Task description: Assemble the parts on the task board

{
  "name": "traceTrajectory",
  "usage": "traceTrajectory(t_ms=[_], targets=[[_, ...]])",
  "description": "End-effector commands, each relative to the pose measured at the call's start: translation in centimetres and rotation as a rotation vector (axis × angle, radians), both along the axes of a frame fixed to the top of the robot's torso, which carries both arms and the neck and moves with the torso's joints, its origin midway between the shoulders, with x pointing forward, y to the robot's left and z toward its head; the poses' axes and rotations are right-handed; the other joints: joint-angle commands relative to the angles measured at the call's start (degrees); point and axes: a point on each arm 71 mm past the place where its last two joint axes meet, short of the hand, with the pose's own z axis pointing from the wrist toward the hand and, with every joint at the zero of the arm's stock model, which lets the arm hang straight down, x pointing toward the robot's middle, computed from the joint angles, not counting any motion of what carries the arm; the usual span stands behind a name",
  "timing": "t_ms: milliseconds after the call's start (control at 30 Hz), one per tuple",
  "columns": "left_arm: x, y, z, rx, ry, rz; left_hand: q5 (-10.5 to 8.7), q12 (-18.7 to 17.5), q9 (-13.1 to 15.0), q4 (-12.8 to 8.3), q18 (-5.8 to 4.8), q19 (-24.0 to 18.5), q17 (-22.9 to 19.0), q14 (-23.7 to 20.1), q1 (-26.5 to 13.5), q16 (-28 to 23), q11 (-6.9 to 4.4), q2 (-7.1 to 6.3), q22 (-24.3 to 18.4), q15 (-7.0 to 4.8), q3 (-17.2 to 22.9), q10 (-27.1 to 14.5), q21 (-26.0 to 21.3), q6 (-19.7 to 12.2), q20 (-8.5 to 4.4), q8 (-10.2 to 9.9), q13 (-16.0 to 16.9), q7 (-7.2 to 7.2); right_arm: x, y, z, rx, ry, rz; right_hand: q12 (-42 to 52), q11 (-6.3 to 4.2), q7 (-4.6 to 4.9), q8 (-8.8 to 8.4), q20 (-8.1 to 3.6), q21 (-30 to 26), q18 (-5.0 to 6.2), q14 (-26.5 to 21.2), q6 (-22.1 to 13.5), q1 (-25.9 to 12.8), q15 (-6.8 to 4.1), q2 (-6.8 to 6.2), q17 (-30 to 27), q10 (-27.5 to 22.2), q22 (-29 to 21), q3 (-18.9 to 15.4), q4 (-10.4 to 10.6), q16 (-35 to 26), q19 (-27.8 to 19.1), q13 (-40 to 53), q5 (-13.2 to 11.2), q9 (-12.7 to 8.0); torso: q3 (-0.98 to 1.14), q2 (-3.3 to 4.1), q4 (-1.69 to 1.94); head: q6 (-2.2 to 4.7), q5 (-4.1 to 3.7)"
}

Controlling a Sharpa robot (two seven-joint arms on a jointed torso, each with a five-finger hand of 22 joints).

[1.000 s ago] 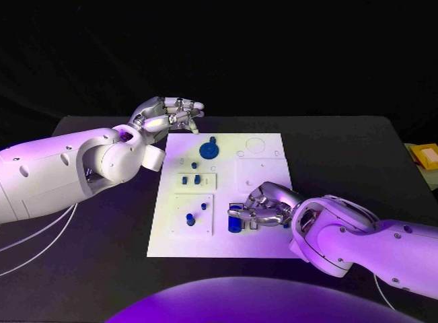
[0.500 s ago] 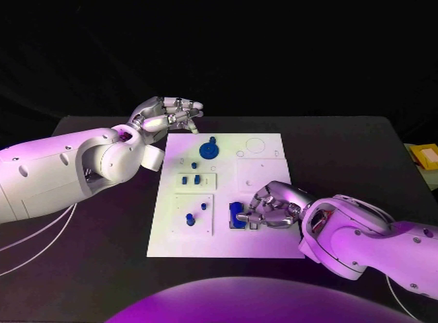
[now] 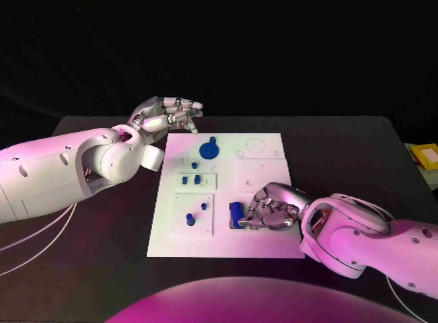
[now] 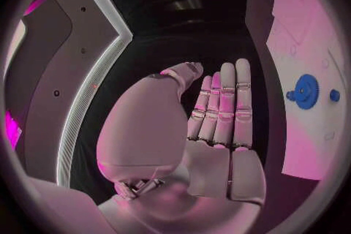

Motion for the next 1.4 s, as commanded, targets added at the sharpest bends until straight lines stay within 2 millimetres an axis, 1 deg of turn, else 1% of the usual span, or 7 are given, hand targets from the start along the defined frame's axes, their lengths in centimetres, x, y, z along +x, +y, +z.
traceTrajectory(t_ms=[33,200,300,433,667,1033,1400], targets=[[-0.1,-0.3,0.1,-0.012,-0.001,-0.021,0.35,0.24,-0.07,-0.37,0.6,-0.33,-0.08,-0.46,-0.05,-0.2,0.03,0.39,0.09,0.07,-0.09,-0.5,0.19,0.24,0.13,-0.24,-0.01,0.06,0.1,0.2,-0.1,-0.03,-0.019,0.02,0.18,-0.07,-0.31,0.29,-0.47,0.13,-0.39,4.76,-0.06,0.65,-0.37,0.4,9.33,0.54,14.55,0.45,0.15,0.27,5.15,0.05,-0.07,-0.1,0.04,0.04,0.08,0.0,-0.04],[-0.1,-0.3,0.1,-0.013,0.0,-0.023,0.32,0.24,-0.09,-0.42,0.57,-0.4,-0.16,-0.45,-0.15,-0.2,0.06,0.45,0.23,0.1,-0.02,-0.49,0.31,0.26,0.13,-0.26,-0.02,0.09,0.4,0.6,-0.3,-0.035,-0.027,0.018,0.13,-0.07,-0.3,0.29,-0.48,0.08,-0.38,4.76,-0.04,0.63,-0.37,0.92,9.33,0.53,14.53,0.63,0.31,0.27,5.13,0.05,0.16,-0.13,0.1,0.06,-0.02,0.0,0.02],[-0.1,-0.3,0.1,-0.013,-0.001,-0.022,0.34,0.25,-0.1,-0.46,0.58,-0.43,-0.18,-0.44,-0.13,-0.2,0.05,0.48,0.28,0.09,0.03,-0.49,0.35,0.27,0.12,-0.26,-0.02,0.08,0.4,1.0,-0.4,-0.037,-0.031,0.025,0.37,-0.15,-0.42,0.31,-0.51,0.37,-0.45,4.8,0.03,1.05,-0.42,1.47,9.54,0.68,14.63,1.0,0.19,0.39,5.25,0.3,0.31,-0.15,-0.03,0.04,0.03,0.0,-0.03],[-0.1,-0.3,0.1,-0.012,0.0,-0.023,0.34,0.25,-0.1,-0.46,0.58,-0.43,-0.18,-0.44,-0.13,-0.2,0.05,0.48,0.28,0.09,0.03,-0.49,0.35,0.27,0.12,-0.26,-0.02,0.08,0.4,1.5,-0.6,-0.039,-0.029,0.039,0.52,-0.18,-0.45,0.32,-0.53,0.46,-0.47,4.82,0.04,1.3,-0.44,1.46,9.6,0.76,14.65,1.07,0.1,0.42,5.29,0.44,0.2,-0.16,0.06,0.0,0.02,0.0,0.08],[-0.1,-0.3,0.0,-0.011,0.004,-0.028,0.34,0.25,-0.11,-0.53,0.58,-0.45,-0.2,-0.44,-0.09,-0.19,0.04,0.49,0.33,0.08,0.08,-0.48,0.4,0.28,0.11,-0.26,-0.02,0.07,0.4,1.5,-0.8,-0.061,-0.027,0.05,0.43,-0.24,-0.5,0.34,-0.6,0.31,-0.43,4.8,0.04,2.48,-0.51,0.6,9.52,0.74,14.61,1.03,-0.18,0.37,5.22,0.48,-0.45,-0.2,-0.04,0.05,0.02,0.0,0.18],[-0.2,-0.3,0.0,-0.01,0.007,-0.03,0.35,0.25,-0.15,-0.88,0.6,-0.54,-0.31,-0.44,0.1,-0.2,0.03,0.47,0.58,0.03,0.26,-0.49,0.64,0.28,0.05,-0.3,-0.03,0.08,0.5,1.1,-0.8,-0.075,-0.058,0.066,0.14,-0.17,-0.39,0.32,-0.62,0.06,-0.37,4.75,0.02,3.85,-0.49,-0.83,9.35,0.6,14.53,0.64,-0.12,0.25,5.11,0.43,-1.16,-0.31,-0.02,0.04,-0.02,0.0,0.25],[-0.2,-0.2,0.0,-0.009,0.007,-0.03,0.35,0.25,-0.17,-0.97,0.59,-0.57,-0.34,-0.44,0.14,-0.2,0.04,0.49,0.67,0.03,0.32,-0.49,0.73,0.29,0.04,-0.31,-0.04,0.09,0.5,0.9,-0.5,-0.075,-0.106,0.064,0.38,-0.31,-0.58,0.4,-0.63,0.28,-0.42,4.78,0.3,4.97,-0.56,-0.75,9.5,0.81,14.59,0.83,-0.21,0.33,5.2,0.72,-1.94,-0.38,-0.05,0.01,0.07,0.0,0.16]])
